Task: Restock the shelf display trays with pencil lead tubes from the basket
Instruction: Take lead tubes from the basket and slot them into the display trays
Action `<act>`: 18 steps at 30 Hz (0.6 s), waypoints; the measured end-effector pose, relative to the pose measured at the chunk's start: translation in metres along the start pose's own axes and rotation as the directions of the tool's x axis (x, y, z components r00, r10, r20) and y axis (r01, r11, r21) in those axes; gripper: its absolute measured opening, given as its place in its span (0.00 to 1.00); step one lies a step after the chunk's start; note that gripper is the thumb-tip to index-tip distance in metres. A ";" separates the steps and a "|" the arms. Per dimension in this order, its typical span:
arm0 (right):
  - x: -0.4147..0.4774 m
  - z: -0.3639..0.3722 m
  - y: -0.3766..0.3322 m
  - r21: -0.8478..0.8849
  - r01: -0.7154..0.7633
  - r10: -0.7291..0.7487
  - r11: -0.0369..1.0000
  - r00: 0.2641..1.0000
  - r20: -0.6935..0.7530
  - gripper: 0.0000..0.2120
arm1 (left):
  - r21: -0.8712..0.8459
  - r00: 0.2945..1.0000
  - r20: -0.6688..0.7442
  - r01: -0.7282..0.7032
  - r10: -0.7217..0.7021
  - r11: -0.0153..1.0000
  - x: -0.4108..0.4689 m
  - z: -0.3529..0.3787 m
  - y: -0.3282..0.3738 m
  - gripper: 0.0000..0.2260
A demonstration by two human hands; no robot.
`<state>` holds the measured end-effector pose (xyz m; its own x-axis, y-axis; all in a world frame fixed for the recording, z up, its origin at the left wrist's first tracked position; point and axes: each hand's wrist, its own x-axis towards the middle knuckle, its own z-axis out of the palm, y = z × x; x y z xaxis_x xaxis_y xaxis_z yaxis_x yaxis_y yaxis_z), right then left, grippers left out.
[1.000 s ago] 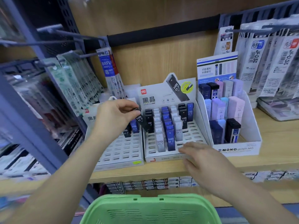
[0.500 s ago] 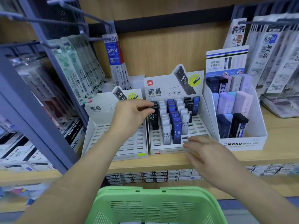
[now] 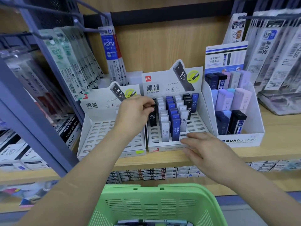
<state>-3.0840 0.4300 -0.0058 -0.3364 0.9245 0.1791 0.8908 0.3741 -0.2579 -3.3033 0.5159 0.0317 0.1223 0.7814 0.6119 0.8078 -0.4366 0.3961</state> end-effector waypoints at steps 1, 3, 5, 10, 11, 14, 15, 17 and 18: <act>-0.001 -0.001 0.001 0.008 0.007 -0.007 1.000 1.000 0.002 0.17 | 0.040 1.000 0.002 -0.012 0.012 0.999 0.000 -0.002 0.001 0.06; -0.001 0.000 0.003 0.037 0.008 -0.008 0.999 1.000 0.004 0.18 | 0.131 0.997 0.057 -0.068 0.061 0.989 0.000 -0.008 0.002 0.07; -0.001 -0.002 0.004 0.077 -0.008 0.009 0.997 1.000 -0.009 0.17 | 0.207 0.988 0.139 -0.101 0.073 0.973 0.003 -0.015 0.000 0.10; -0.006 -0.025 -0.003 0.255 -0.031 0.060 0.966 0.992 -0.108 0.10 | -0.034 0.963 0.256 0.097 -0.085 0.995 -0.008 -0.040 0.013 0.16; -0.009 -0.031 -0.007 0.289 -0.047 0.063 0.956 0.997 -0.047 0.08 | -0.120 0.935 0.333 0.166 -0.118 0.979 -0.011 -0.050 0.017 0.16; -0.017 -0.030 -0.025 0.277 -0.072 -0.003 0.958 0.965 0.261 0.06 | -0.133 0.700 0.708 0.262 -0.093 0.956 -0.027 -0.080 0.028 0.15; -0.021 -0.022 -0.031 0.210 -0.047 -0.036 0.976 0.928 0.371 0.08 | -0.086 0.588 0.806 0.233 -0.070 0.969 -0.034 -0.081 0.030 0.14; -0.031 0.004 -0.044 0.075 0.038 -0.073 0.996 0.828 0.556 0.11 | -0.035 0.382 0.924 0.151 -0.026 0.988 -0.056 -0.070 0.032 0.13; -0.035 0.023 -0.047 0.031 0.070 -0.074 0.997 0.767 0.638 0.12 | -0.008 0.271 0.962 0.108 -0.022 0.994 -0.075 -0.057 0.031 0.13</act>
<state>-3.1208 0.3816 -0.0224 -0.5183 0.7278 -0.4491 0.8552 0.4401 -0.2738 -3.3203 0.4189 0.0369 0.5703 0.6505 -0.5015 0.8118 -0.3535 0.4648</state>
